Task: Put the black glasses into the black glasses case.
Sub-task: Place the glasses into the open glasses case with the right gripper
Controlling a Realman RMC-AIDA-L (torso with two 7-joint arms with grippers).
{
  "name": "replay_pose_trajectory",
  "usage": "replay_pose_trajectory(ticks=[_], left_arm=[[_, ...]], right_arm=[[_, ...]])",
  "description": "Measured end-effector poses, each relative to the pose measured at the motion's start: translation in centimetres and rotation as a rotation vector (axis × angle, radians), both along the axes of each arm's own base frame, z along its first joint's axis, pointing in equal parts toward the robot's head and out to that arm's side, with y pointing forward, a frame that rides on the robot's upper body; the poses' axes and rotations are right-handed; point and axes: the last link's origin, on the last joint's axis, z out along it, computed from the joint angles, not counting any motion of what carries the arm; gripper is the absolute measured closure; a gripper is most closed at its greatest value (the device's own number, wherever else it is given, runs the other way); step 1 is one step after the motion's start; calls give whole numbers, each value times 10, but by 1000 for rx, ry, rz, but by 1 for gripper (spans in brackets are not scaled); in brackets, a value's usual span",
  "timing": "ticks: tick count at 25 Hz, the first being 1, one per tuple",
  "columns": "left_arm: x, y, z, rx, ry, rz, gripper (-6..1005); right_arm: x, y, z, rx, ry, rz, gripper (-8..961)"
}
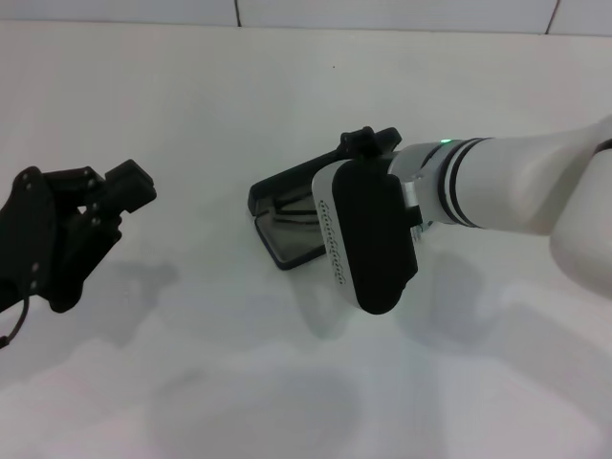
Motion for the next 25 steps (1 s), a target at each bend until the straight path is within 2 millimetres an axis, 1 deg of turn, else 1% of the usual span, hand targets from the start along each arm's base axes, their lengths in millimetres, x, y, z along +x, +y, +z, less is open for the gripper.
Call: replay_pose_trajectory(ticks=[9, 25], left_arm=[[0, -1, -1, -7, 6, -3, 940], [-1, -2, -1, -8, 8, 0, 940]], right_arm=[[4, -4, -1, -8, 6, -15, 789], [2, -9, -4, -22, 5, 0, 790]])
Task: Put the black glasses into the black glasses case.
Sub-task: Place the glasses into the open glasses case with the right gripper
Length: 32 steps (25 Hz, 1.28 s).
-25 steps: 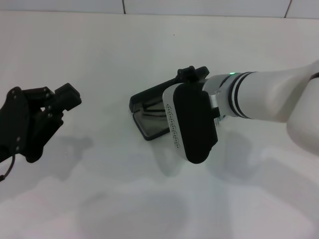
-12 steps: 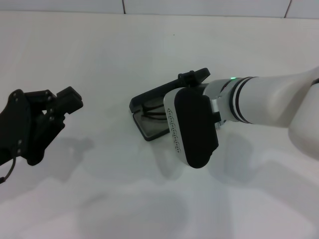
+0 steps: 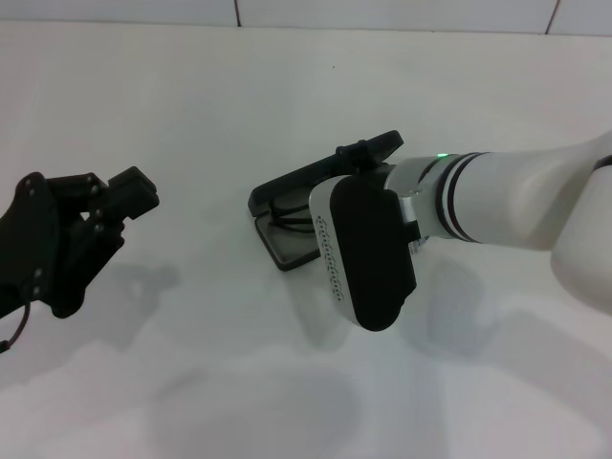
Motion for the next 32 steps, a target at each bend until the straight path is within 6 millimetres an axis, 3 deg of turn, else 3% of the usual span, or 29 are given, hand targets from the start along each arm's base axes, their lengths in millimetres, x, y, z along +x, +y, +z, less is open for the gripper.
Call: replay_pose_trajectory(ticks=[32], left_arm=[[0, 0, 1, 8, 5, -5, 939]], right_arm=[[-4, -28, 13, -9, 49, -41, 791]])
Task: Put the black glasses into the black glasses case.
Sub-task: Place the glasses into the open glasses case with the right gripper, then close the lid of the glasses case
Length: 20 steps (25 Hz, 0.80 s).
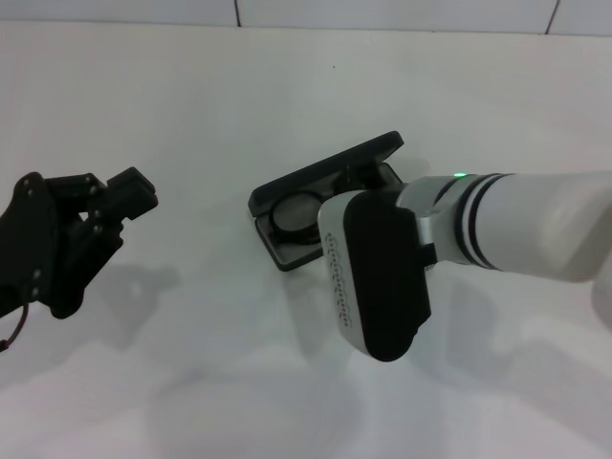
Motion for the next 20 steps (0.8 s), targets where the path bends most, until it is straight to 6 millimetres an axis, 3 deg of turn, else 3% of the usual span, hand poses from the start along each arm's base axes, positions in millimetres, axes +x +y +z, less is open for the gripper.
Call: replay_pose_trajectory(ticks=[6, 9, 13, 14, 16, 20], left_arm=[[2, 3, 2, 2, 2, -9, 939], [3, 7, 4, 7, 2, -15, 939], [2, 13, 9, 18, 6, 3, 939], [2, 16, 9, 15, 10, 11, 939], [6, 30, 6, -4, 27, 32, 939], [24, 68, -1, -51, 60, 60, 939]], right_arm=[[2, -7, 22, 3, 115, -144, 792], [3, -8, 50, 30, 272, -255, 792], [4, -7, 72, 36, 399, -348, 792], [11, -6, 88, 23, 477, -424, 800], [18, -5, 102, 11, 539, -483, 815], [50, -6, 150, -64, 735, -607, 830]])
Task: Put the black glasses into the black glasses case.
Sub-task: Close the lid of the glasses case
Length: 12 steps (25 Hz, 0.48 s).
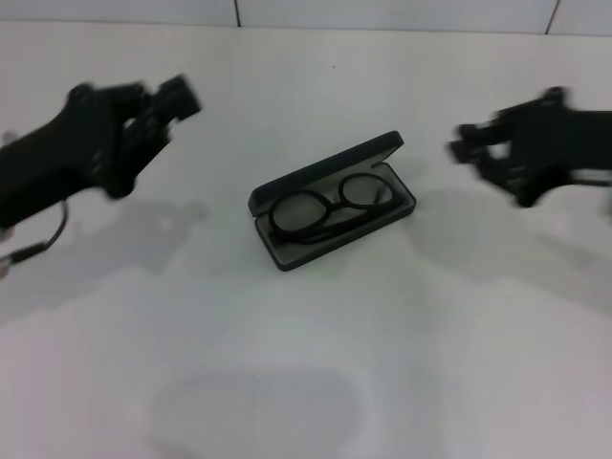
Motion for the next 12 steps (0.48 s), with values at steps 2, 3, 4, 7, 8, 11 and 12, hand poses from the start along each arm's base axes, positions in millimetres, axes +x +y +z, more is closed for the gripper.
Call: replay_pose_trajectory(ticks=[2, 3, 4, 7, 8, 11, 12], left_arm=[[14, 22, -5, -28, 15, 14, 939], [14, 22, -5, -28, 15, 14, 939], [22, 32, -8, -40, 25, 18, 939], [44, 57, -20, -82, 72, 18, 939], [51, 64, -26, -97, 95, 21, 938], [66, 78, -44, -139, 167, 32, 937], [70, 82, -50, -155, 198, 41, 936]], right_arm=[[27, -2, 31, -20, 113, -33, 830], [34, -5, 39, -36, 146, -38, 829], [48, -9, 53, -40, 205, -55, 829], [102, -32, 91, -5, 361, -141, 828], [102, -32, 91, -5, 361, -141, 828], [130, -48, 98, 24, 436, -178, 826], [138, -52, 97, 32, 459, -184, 826]])
